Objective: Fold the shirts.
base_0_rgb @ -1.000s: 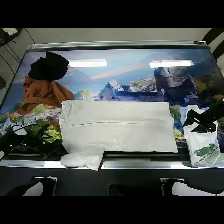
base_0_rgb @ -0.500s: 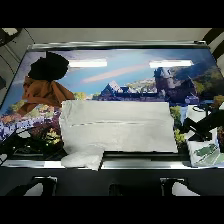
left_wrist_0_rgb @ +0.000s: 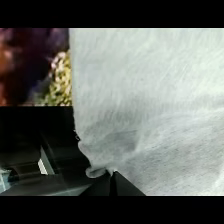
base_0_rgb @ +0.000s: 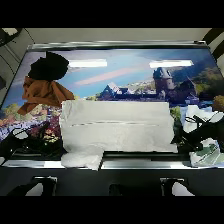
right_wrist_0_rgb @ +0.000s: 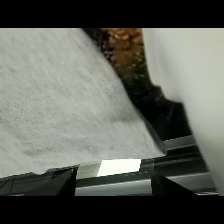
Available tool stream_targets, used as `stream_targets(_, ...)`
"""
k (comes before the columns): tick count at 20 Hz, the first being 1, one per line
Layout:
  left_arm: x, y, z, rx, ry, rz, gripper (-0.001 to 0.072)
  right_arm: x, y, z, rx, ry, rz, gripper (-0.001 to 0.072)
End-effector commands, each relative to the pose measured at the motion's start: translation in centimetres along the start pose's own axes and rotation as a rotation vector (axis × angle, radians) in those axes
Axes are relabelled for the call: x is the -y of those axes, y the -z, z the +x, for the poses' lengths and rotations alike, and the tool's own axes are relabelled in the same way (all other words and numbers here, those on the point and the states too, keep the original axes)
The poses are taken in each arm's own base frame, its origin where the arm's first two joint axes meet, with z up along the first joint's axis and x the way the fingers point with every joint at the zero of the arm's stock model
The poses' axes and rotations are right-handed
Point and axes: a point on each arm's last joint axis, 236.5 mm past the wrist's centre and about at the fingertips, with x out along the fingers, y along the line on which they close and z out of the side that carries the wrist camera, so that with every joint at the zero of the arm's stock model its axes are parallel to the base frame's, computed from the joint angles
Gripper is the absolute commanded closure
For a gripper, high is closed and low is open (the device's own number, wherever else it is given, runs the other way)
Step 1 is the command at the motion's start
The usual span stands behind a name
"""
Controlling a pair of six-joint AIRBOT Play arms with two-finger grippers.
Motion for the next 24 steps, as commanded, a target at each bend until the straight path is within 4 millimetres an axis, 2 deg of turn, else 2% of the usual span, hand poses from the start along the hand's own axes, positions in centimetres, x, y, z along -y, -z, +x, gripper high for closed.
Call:
stream_targets(1, 0.3, -0.2, -0.4, 0.023, 0.002, 0.013, 0.0684, 1.1, -0.3, 0.9, 0.005, 0.036, -0.015, 0.0142)
stream_targets(5, 1.7, -0.5, -0.7, 0.052, 0.055, 0.008, 0.0684, 1.1, -1.6, 0.9, 0.057, 0.037, -0.019, 0.0153)
stream_targets(7, 1.8, -0.7, -0.9, 0.060, 0.054, 0.012, 0.0684, 1.1, -2.2, 1.1, 0.070, 0.034, -0.016, 0.0153)
stream_targets(13, 1.9, -0.8, -1.0, 0.064, 0.055, 0.015, 0.0684, 0.4, -1.8, 3.2, -0.016, -0.015, 0.004, 0.0173)
stream_targets(19, 1.9, -0.8, -1.0, 0.065, 0.055, 0.015, 0.0684, 0.6, -1.7, 4.1, -0.044, -0.015, 0.014, 0.0175)
stream_targets(20, 1.9, -0.8, -1.0, 0.065, 0.055, 0.015, 0.0684, 0.7, -1.5, 4.3, -0.052, -0.015, 0.015, 0.0192)
stream_targets(21, 1.9, -0.8, -1.0, 0.065, 0.055, 0.015, 0.0684, 0.7, -1.4, 4.5, -0.059, -0.015, 0.018, 0.0292)
stream_targets(22, 1.9, -0.8, -1.0, 0.064, 0.055, 0.015, 0.0684, 0.8, -1.4, 4.6, -0.059, -0.015, 0.018, 0.0425)
stream_targets(23, 1.9, -0.8, -1.0, 0.065, 0.055, 0.015, 0.0684, 0.8, -1.4, 4.5, -0.059, -0.014, 0.017, 0.0592)
stream_targets(24, 1.9, -0.8, -1.1, 0.065, 0.054, 0.016, 0.0684, 0.7, -1.4, 4.4, -0.055, -0.015, 0.015, 0.0669)
